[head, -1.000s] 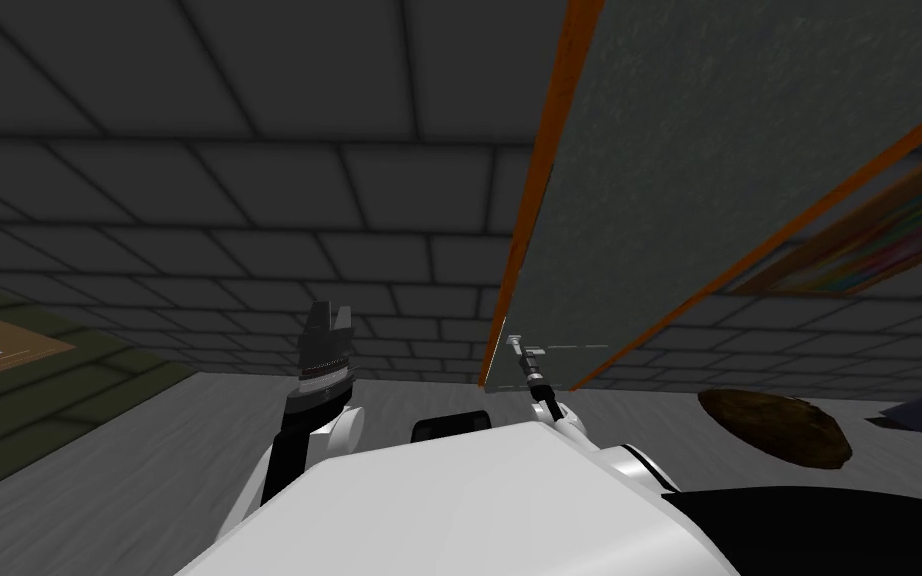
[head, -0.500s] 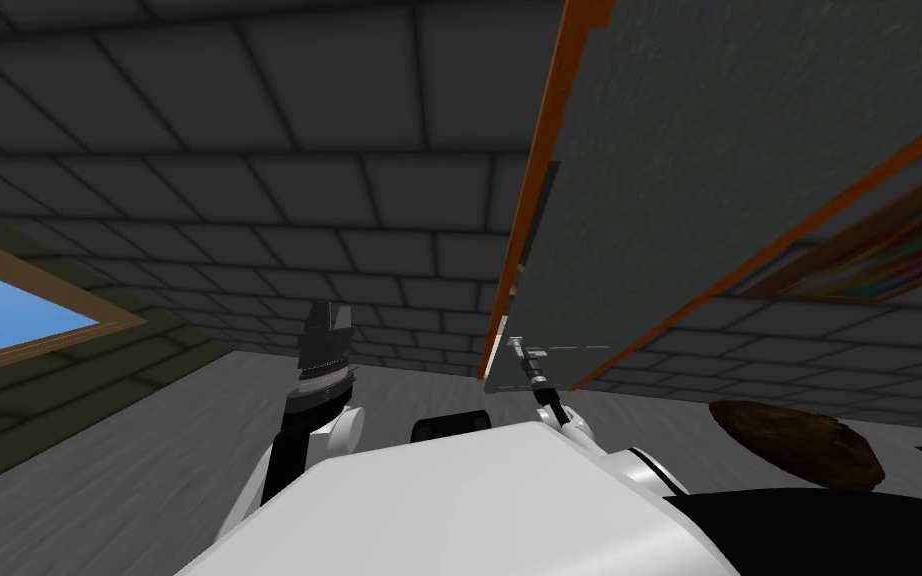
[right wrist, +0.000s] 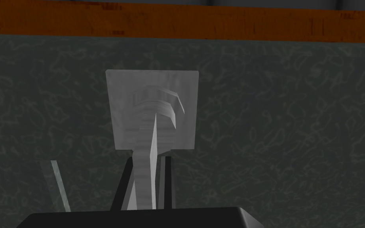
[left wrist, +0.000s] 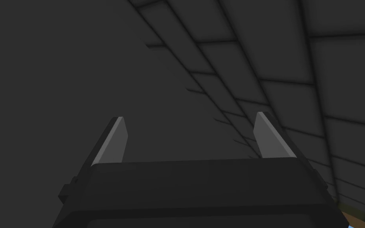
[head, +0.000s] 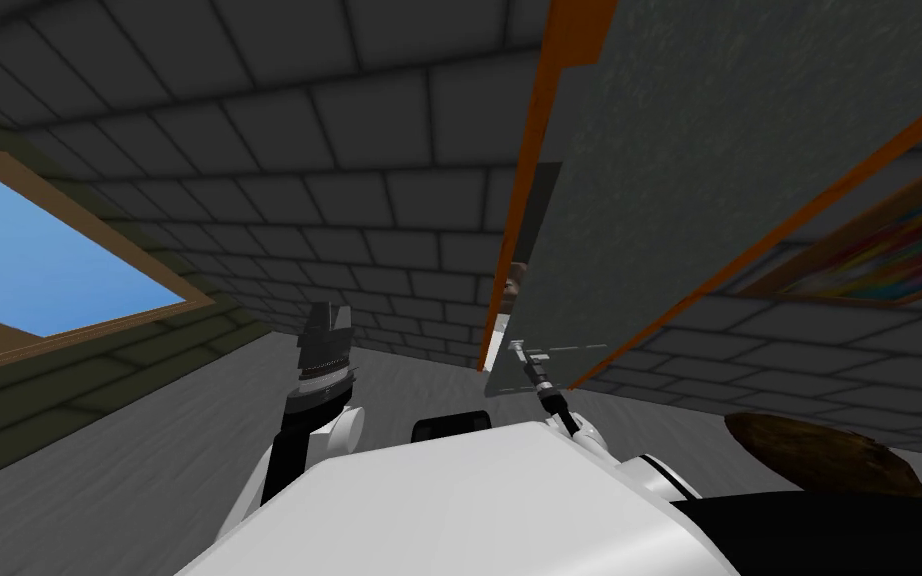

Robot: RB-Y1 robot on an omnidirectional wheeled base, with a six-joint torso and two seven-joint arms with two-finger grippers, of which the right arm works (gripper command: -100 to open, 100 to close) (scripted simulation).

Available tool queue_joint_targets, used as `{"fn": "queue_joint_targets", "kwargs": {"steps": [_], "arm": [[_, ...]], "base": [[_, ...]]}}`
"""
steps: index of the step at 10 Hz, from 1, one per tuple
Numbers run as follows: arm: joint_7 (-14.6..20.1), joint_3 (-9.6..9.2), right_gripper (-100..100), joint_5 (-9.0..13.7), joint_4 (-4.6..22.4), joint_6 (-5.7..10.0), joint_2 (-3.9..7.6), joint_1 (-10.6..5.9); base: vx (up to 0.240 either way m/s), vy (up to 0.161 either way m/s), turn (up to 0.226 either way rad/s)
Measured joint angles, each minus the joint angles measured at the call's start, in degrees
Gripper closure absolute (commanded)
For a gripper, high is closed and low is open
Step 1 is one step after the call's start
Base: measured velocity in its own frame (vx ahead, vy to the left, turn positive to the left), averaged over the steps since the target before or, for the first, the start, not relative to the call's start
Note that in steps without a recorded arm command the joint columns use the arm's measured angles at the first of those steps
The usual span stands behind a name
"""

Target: Pull the door open

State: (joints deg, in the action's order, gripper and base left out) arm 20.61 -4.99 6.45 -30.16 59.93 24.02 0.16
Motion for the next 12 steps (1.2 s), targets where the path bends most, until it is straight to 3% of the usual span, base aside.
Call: {"fn": "queue_joint_targets", "kwargs": {"steps": [2, 5, 8, 11, 12], "arm": [[0.6, -0.37, 100, -0.1, 1.0, 1.27, 0.55, 0.36], [2.2, -1.47, 100, -0.5, 0.6, 3.8, 1.98, 2.26], [2.9, -2.28, 100, -0.8, 0.1, 5.45, 2.56, 4.16], [3.8, -2.89, 100, -1.0, 2.4, 8.26, 3.23, 4.04], [4.2, -3.11, 100, -1.0, 1.2, 8.8, 3.82, 5.32]], "base": [[-0.171, -0.047, 0.176], [-0.185, -0.084, 0.146], [-0.108, -0.036, 0.053], [-0.138, -0.062, 0.142], [-0.077, -0.03, 0.041]]}}
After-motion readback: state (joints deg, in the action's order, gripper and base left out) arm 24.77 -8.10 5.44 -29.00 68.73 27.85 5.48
